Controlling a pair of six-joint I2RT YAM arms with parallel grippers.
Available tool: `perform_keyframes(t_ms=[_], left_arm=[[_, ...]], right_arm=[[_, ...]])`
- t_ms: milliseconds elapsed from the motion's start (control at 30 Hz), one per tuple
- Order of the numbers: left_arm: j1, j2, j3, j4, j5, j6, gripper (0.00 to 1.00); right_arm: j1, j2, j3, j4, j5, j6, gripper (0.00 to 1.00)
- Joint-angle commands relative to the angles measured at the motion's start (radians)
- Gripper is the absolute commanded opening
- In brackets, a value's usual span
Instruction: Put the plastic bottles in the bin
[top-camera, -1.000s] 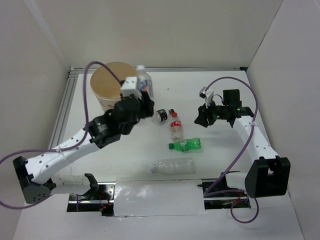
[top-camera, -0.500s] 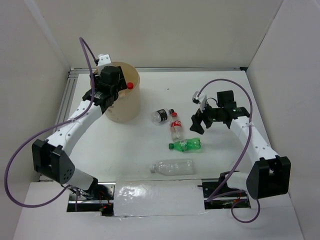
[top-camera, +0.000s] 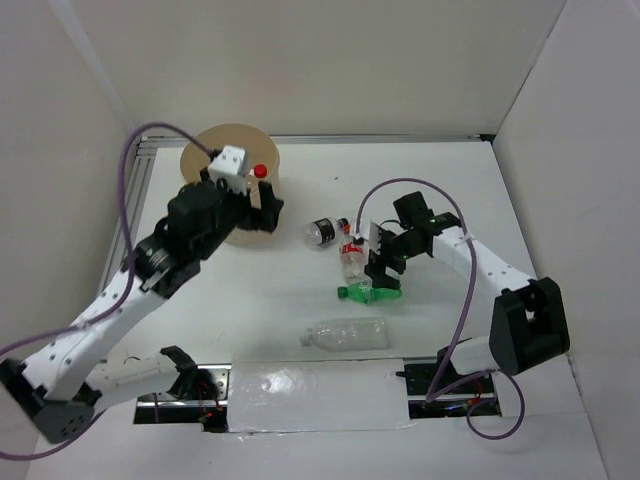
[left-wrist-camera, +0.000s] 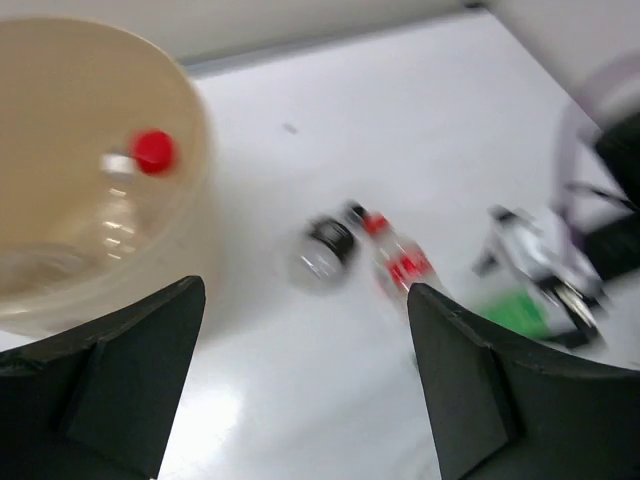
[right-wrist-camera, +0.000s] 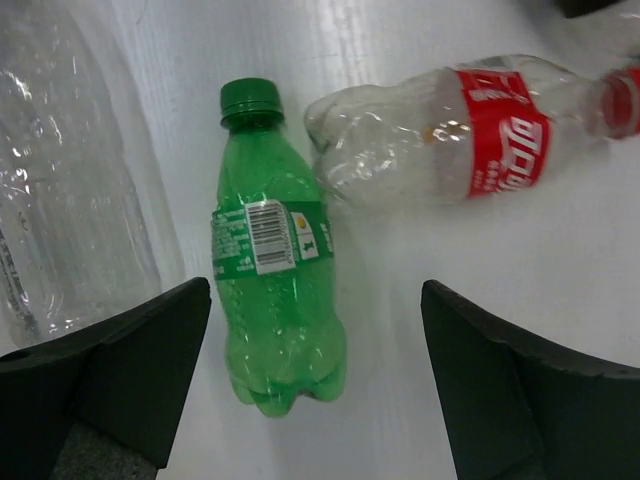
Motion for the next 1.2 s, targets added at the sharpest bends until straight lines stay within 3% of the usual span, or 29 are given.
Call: perform_keyframes(t_ms=[0,100,267,400,500,567,667,733,867,1067,1167], left_arm=[[-0.078,-0.130,-0.167,-0.029,0.289,0.038,0.94],[-0.218,-0.222,-0.370,0.026,0.319,0.029,0.88],[-0.458,-0.357,-0.591,0.170,0.208,-0.019,0.88],[-0.575,-0.261,-0.591,0.214,0.127,-0.020,0.88],[-0.645,-0.150,-0.580,0.257,0.115,-0.005,0.88],[-0.690,-0.100,-0.580,0.332,0.115,0.009,0.88],[-0.749,-0.006,-0.590,0.420,0.087,0.043,0.90],[-0.785,0.081,-0.590,0.467,0.043,0.056,0.91],[-0.811,0.135,-0.603,0.530,-0.002,0.043,0.91],[-0.820,0.192,-0.625,0.573,-0.100,0.021,0.94],[-0.830,0.226,-0.625,0.599,-0.157,0.021,0.94]], right_arm=[[0.067,0.043,-0.062,-0.044,0.063,-0.134,0.91],[0.093,0.084,-0.098,0.009,0.117,-0.134,0.88],[0.104,0.138,-0.158,0.079,0.197,-0.143,0.79],[0.095,0.117,-0.059,-0.068,0.151,-0.206,0.40],[0.069,0.038,0.078,-0.284,0.064,-0.278,0.33],[0.069,-0.002,0.173,-0.390,0.013,-0.278,0.32],[0.096,-0.012,0.414,-0.394,-0.010,-0.187,0.32],[0.128,0.036,0.597,-0.173,-0.010,0.023,0.32],[0.193,0.122,0.721,0.155,0.031,0.221,0.33],[0.349,0.496,1.195,0.361,0.031,0.418,0.34],[0.391,0.683,1.403,0.378,0.015,0.464,0.42]])
